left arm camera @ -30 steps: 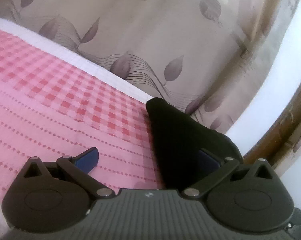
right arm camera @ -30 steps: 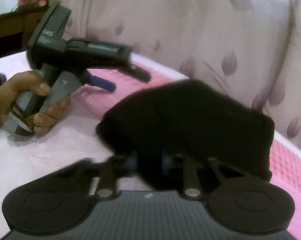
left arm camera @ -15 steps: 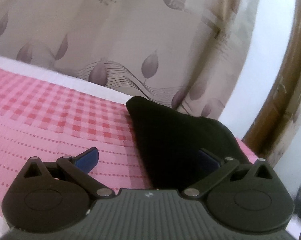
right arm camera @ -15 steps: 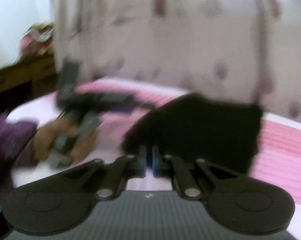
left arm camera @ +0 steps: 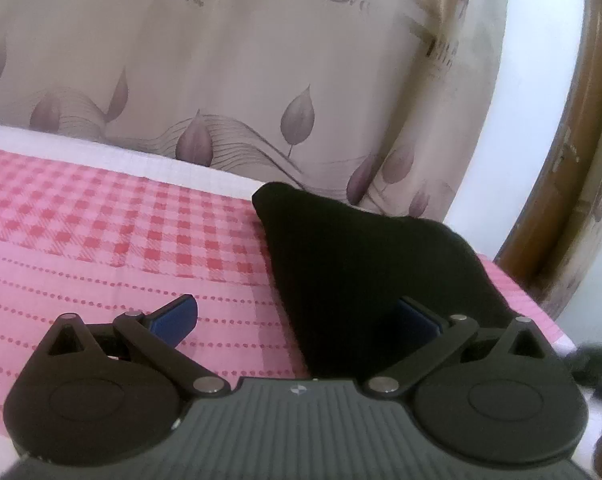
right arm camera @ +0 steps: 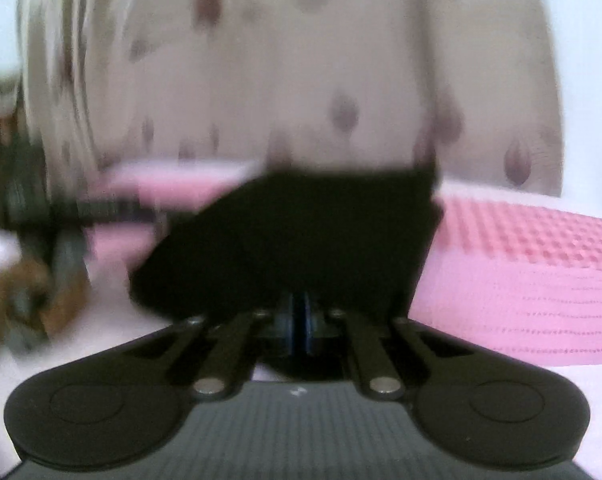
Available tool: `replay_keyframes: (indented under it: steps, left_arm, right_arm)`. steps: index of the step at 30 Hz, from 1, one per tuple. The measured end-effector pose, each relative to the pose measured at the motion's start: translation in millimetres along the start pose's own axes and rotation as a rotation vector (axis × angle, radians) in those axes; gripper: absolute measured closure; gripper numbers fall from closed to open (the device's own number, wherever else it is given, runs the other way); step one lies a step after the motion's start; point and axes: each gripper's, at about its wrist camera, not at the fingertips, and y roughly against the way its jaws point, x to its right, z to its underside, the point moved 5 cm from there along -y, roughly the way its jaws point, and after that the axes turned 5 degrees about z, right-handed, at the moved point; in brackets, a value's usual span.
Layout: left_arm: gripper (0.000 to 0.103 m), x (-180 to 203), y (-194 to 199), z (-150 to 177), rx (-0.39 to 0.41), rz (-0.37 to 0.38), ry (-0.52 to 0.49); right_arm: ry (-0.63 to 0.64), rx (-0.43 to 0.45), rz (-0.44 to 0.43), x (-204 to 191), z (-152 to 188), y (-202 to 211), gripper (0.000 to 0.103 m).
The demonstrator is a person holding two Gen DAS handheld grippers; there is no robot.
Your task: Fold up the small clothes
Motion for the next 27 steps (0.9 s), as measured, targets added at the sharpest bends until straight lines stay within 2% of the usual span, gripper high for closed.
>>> replay_keyframes:
  steps: [2, 4, 5, 6, 8, 14, 24, 27]
  left_arm:
    - [0.0, 0.2, -1.8, -3.3, -0.014, -0.017, -0.01]
    - [0.0, 3.1, -5.1, -9.7, -0.037, -0.053, -0.043]
    - [0.0, 5.6, -6.3, -13.9, -0.042, -0.066, -0.063]
    - [0.0, 8.6, -8.3, -17.9, -0.051, -0.079, -0.09]
    - [0.0, 14.6, -15.1, -24.2, -0.076, -0.115, -0.147]
    - [0.0, 26.5, -34.9, -30.3, -0.145, -0.154, -0.244]
    - [0.0, 28.8, -58.4, -33.4, -0.192, -0.144, -0.28]
    - [0.0, 26.3, -65.5, -34.1, -0.215, -0.104, -0.262]
  right_arm:
    - [-0.084, 0.022, 0.008, 17.8, -13.4, 2.3, 0.091]
    - [-0.14, 0.013, 0.046, 33.9, -21.1, -4.1, 0.068]
    - [-0.154, 0.016, 0.058, 39.6, -24.1, -7.9, 0.044]
    - [-0.162, 0.029, 0.059, 42.8, -25.1, -10.1, 0.025]
    - [-0.175, 0.03, 0.066, 48.0, -27.7, -19.0, 0.015]
    - [-0.22, -0.033, 0.067, 58.2, -23.9, -55.0, 0.015]
    - [-0.29, -0.088, 0.041, 71.2, -17.9, -89.0, 0.015]
    - [-0.315, -0.112, 0.012, 73.3, -15.1, -99.5, 0.015]
